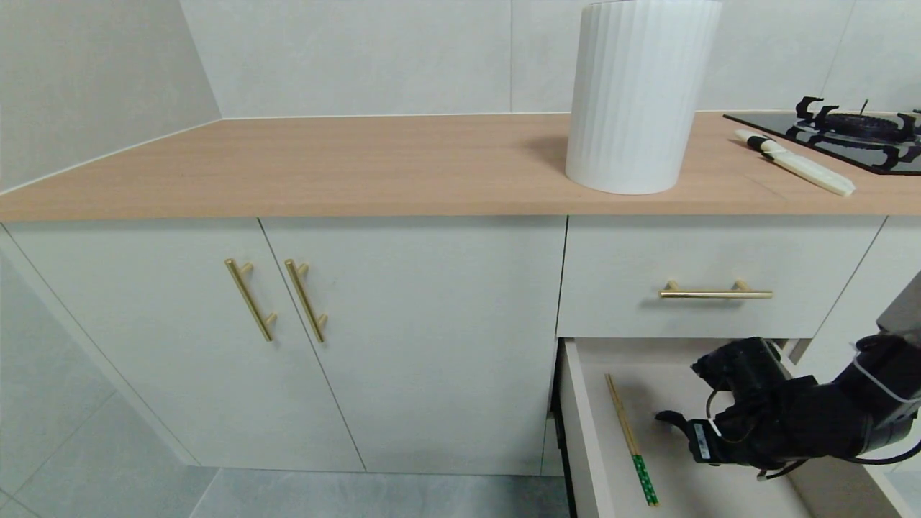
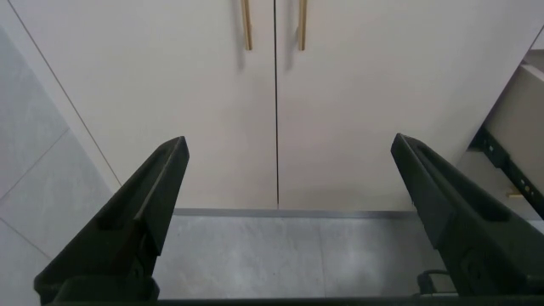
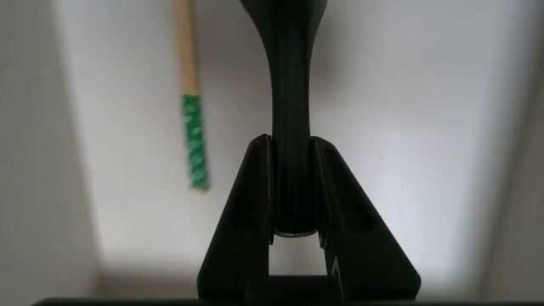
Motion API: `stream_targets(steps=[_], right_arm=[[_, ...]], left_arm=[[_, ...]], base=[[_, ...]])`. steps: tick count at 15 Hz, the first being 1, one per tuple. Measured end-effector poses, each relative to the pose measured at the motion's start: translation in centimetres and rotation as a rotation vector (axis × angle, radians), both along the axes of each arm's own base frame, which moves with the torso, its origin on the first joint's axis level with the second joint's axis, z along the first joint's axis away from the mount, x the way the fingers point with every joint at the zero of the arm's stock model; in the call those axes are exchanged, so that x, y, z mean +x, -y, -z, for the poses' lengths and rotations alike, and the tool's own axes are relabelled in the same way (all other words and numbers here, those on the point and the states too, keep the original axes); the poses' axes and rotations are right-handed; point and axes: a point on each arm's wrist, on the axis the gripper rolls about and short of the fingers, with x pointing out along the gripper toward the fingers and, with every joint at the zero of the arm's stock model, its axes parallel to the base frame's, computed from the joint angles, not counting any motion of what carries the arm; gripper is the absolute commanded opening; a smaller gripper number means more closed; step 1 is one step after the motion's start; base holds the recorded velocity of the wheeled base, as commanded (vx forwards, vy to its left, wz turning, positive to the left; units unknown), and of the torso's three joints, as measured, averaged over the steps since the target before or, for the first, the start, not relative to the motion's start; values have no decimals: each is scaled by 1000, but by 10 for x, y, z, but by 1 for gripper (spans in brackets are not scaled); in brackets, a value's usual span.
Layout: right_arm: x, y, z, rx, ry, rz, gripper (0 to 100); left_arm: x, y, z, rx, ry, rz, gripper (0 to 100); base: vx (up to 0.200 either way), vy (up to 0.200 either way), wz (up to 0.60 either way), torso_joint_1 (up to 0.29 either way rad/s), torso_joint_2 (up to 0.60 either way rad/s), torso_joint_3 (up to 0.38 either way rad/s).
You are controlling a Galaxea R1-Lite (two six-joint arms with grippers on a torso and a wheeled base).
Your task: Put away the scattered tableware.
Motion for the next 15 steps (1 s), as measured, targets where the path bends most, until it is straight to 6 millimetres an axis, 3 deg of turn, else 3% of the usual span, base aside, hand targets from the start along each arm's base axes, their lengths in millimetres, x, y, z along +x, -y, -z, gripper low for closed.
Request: stream_targets(steps=[5, 10, 11, 15], right_arm=[[2, 0, 30, -33, -59, 11, 0], [3, 2, 36, -36, -75, 18, 0], [3, 2, 36, -36, -77, 17, 100], [3, 2, 37, -36, -78, 18, 100]], left_arm=[[0, 0, 0, 0, 0, 0, 100], [0, 0, 0, 0, 0, 0, 100], [0, 0, 0, 0, 0, 0, 100], [0, 0, 0, 0, 0, 0, 100]], base=[[0, 0, 0, 0, 0, 0], [0, 0, 0, 0, 0, 0], [0, 0, 0, 0, 0, 0], [0, 0, 0, 0, 0, 0]])
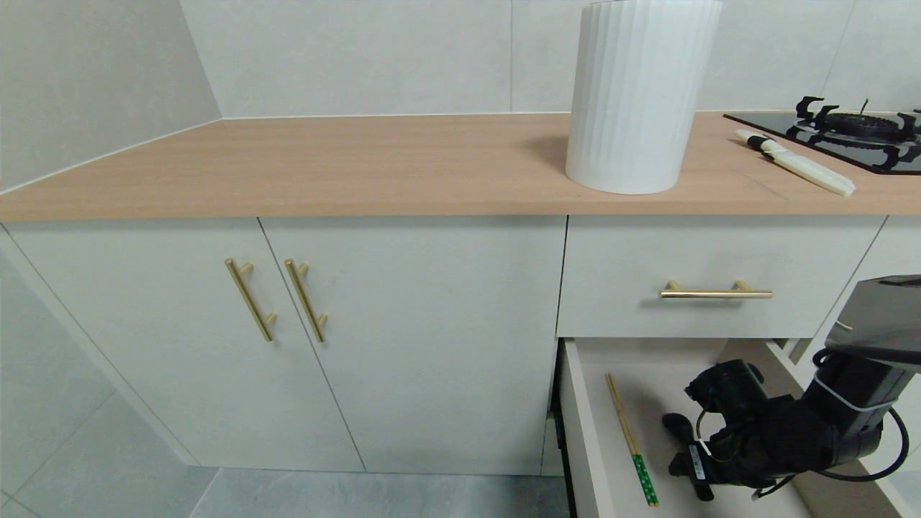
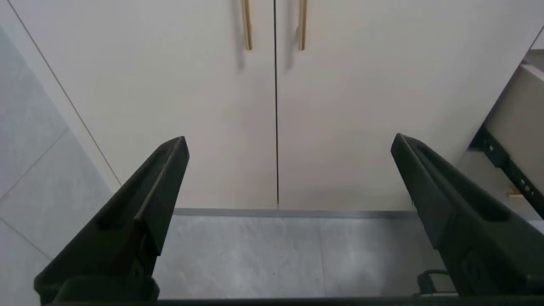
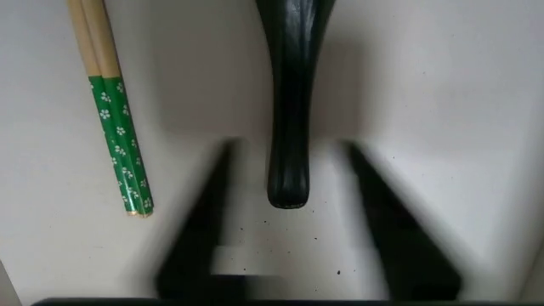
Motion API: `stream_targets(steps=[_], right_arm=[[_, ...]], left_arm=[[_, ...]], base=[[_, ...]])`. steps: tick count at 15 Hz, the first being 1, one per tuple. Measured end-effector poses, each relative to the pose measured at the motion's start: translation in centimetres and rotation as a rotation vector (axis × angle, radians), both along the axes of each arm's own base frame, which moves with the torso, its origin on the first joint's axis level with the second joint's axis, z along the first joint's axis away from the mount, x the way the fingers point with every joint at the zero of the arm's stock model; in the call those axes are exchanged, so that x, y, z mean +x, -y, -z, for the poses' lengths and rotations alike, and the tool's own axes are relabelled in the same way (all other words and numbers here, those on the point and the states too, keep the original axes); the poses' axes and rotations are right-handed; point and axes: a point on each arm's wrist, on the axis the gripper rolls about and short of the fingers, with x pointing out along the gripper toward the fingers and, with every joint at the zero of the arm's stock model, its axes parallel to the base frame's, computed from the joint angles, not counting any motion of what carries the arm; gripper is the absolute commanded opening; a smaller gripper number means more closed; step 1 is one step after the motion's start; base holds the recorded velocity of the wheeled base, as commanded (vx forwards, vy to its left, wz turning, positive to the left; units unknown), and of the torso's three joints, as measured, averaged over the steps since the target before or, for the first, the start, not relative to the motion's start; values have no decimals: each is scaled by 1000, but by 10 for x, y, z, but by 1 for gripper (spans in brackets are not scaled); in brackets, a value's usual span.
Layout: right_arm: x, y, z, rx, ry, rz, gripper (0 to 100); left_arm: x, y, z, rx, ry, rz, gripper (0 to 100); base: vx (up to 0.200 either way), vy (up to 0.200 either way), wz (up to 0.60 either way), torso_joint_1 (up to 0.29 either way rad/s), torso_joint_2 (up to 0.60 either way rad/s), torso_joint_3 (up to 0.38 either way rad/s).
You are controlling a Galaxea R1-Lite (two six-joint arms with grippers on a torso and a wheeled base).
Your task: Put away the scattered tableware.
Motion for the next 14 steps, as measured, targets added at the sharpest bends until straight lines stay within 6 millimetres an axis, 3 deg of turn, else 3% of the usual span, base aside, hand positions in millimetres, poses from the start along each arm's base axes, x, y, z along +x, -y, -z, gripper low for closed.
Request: stream_targets(steps=[4, 7, 11, 14], right_arm=[[0, 0, -2, 0, 6, 1, 100], [-4, 1, -20, 11, 53, 0, 100], [-22, 4, -72, 37, 167, -7, 100], [-54, 9, -118, 54, 201, -25, 100]], left_arm=[[0, 0, 0, 0, 0, 0, 100], [0, 0, 0, 0, 0, 0, 100], [0, 0, 0, 0, 0, 0, 100], [0, 0, 0, 0, 0, 0, 100]], base=[[0, 0, 0, 0, 0, 0], [0, 0, 0, 0, 0, 0], [0, 0, 0, 0, 0, 0], [0, 0, 0, 0, 0, 0]])
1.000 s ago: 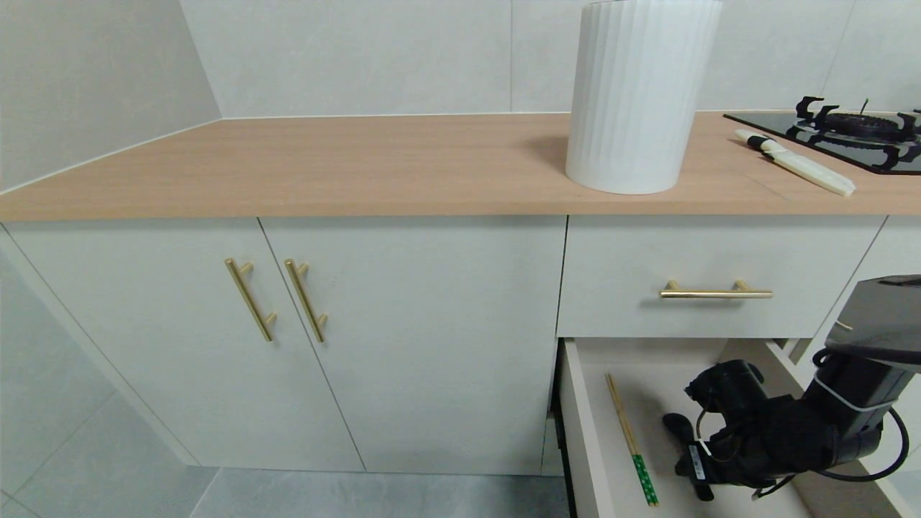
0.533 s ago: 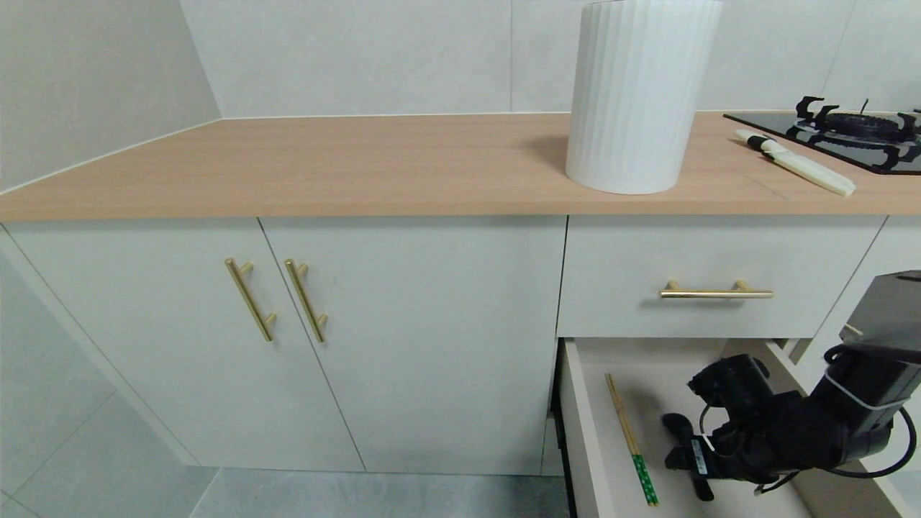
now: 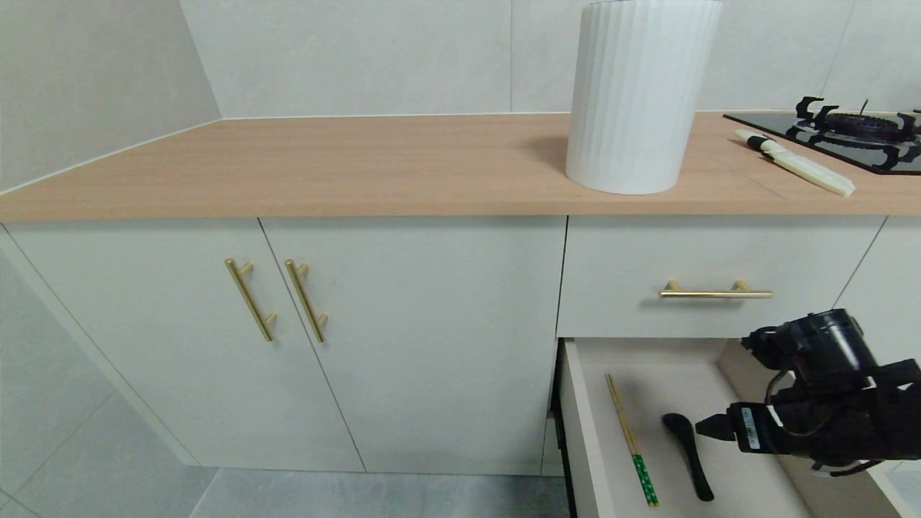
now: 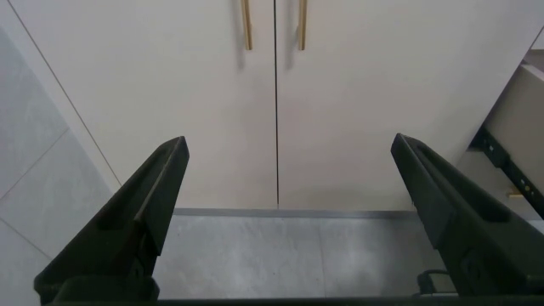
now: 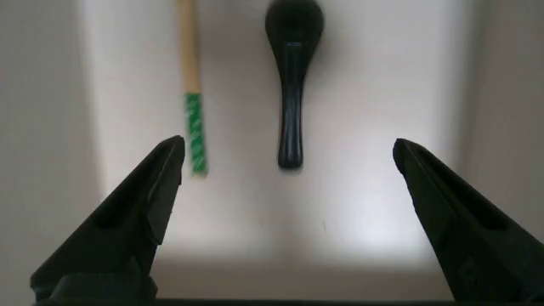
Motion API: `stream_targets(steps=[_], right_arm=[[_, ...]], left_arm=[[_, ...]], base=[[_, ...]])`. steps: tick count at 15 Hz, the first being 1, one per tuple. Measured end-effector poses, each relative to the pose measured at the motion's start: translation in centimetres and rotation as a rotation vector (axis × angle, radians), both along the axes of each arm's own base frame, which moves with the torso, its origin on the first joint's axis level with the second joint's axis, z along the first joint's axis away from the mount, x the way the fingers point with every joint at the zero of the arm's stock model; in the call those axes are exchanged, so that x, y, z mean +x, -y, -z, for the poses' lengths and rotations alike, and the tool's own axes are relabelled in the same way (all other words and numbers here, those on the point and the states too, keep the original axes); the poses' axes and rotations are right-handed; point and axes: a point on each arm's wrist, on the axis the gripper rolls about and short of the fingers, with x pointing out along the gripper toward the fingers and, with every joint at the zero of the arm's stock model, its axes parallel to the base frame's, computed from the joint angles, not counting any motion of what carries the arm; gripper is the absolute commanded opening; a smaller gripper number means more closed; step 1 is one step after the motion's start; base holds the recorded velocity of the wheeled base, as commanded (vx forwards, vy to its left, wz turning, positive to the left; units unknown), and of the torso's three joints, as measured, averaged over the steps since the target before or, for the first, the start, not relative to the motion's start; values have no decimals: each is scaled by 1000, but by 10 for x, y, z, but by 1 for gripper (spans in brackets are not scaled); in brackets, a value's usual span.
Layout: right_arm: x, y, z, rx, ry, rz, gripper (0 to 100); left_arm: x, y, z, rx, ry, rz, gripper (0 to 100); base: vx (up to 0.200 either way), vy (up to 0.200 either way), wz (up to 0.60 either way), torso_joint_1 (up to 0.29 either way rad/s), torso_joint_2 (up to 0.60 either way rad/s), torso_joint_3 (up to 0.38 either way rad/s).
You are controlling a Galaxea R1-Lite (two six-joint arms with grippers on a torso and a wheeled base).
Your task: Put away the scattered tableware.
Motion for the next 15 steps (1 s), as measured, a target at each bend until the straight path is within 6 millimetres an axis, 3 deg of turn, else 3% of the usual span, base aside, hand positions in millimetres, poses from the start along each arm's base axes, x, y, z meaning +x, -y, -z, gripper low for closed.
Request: stream_targets(steps=[3, 6, 10, 15], right_arm=[[-38, 0, -35, 8, 20, -59, 100], [-64, -7, -54, 13, 68, -136, 100], [-78, -10, -63, 19, 103, -176, 100], [-83, -9, -63, 5, 92, -197, 100]], left_arm=[[0, 0, 0, 0, 0, 0, 100], [0, 0, 0, 0, 0, 0, 100], [0, 0, 0, -2, 0, 0, 100], [0, 0, 0, -4, 0, 0, 100]], base=[[0, 0, 0, 0, 0, 0], [0, 0, 0, 0, 0, 0], [0, 0, 0, 0, 0, 0], [-200, 0, 0, 1, 3, -2]])
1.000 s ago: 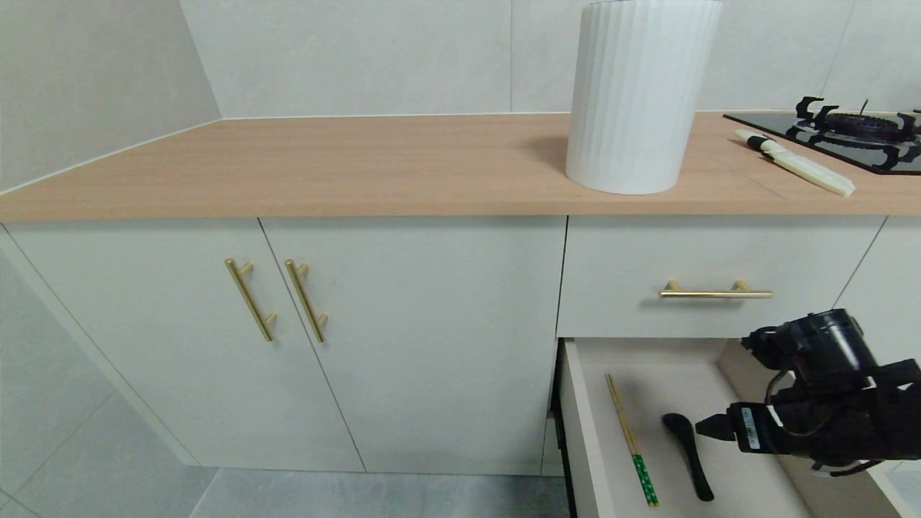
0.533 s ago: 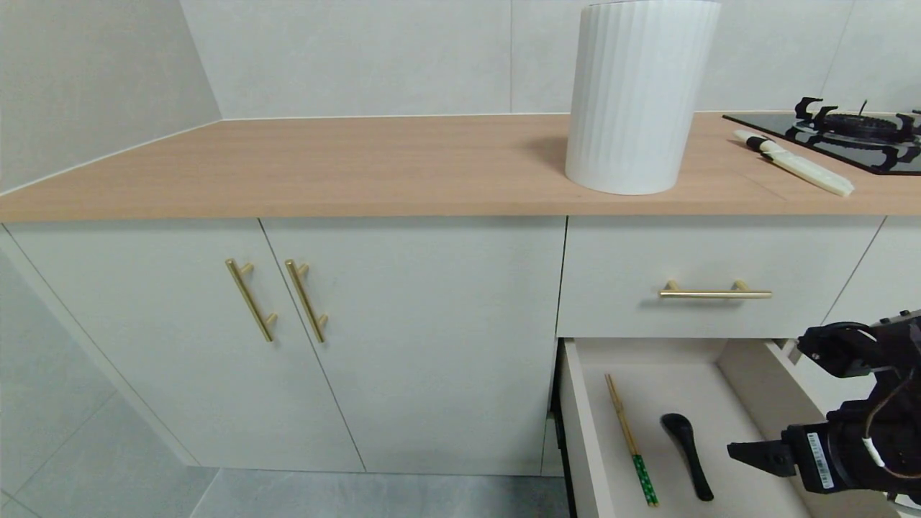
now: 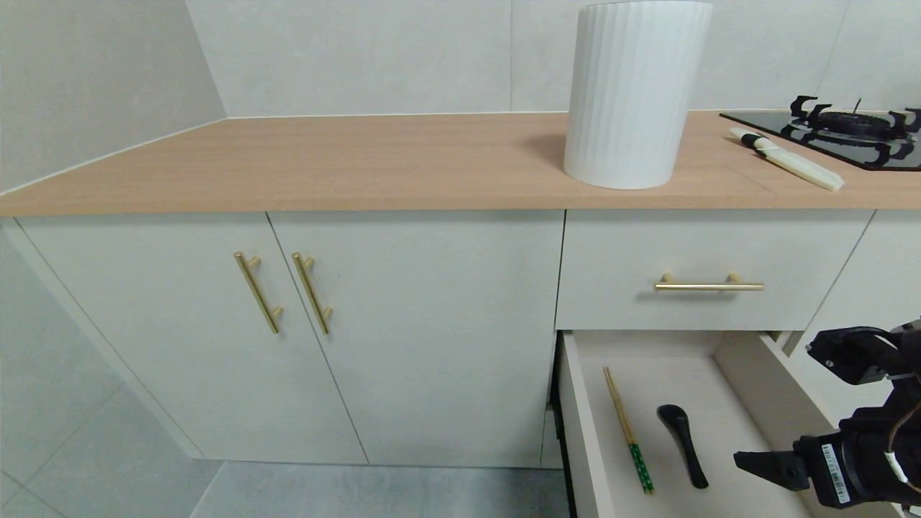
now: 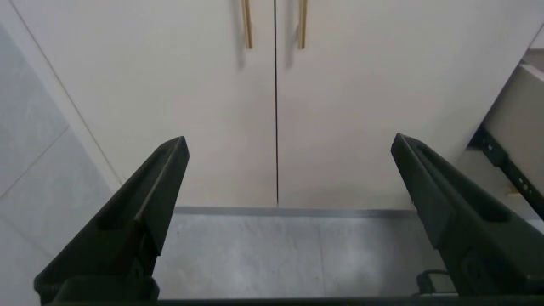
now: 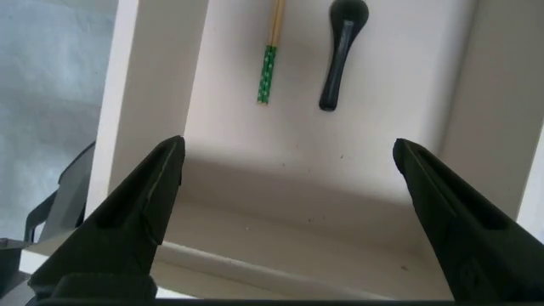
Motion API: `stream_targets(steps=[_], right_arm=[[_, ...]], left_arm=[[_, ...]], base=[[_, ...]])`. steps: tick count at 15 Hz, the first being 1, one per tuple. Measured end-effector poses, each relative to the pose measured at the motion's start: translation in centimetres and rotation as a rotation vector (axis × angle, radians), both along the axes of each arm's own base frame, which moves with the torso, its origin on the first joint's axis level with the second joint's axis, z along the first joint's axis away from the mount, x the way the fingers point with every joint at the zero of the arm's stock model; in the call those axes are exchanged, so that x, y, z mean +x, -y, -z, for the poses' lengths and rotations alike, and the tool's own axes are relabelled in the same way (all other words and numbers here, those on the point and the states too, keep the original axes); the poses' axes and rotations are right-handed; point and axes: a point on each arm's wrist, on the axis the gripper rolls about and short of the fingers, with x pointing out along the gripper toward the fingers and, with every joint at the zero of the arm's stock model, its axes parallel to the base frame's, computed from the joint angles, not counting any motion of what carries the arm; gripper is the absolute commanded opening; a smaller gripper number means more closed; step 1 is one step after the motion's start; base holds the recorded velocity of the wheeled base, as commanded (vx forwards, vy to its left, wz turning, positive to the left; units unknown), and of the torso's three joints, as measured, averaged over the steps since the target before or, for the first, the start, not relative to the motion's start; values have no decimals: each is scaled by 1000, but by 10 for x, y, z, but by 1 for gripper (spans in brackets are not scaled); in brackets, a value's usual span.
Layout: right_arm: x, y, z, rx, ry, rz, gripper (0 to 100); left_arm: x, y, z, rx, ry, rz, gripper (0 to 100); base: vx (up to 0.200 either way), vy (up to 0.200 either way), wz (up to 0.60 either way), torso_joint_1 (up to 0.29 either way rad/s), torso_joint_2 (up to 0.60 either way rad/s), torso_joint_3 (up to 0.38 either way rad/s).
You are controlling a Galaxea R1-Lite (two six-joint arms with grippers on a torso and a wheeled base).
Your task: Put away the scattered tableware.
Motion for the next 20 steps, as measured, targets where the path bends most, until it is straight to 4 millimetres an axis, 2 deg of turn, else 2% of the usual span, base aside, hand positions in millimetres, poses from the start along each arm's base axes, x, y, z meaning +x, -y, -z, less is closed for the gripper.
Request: stream_targets(steps=[7, 13, 20], right_arm=[[-3, -2, 2, -5, -7, -18, 100], [-5, -10, 14, -19, -65, -73, 100], [0, -27, 47, -91, -222, -141, 100]], left_arm=[[0, 0, 0, 0, 0, 0, 100], [0, 0, 0, 0, 0, 0, 100], [0, 0, 0, 0, 0, 0, 100]], base=[[-200, 0, 0, 3, 3, -2], [0, 0, 0, 0, 0, 0], [0, 0, 0, 0, 0, 0]])
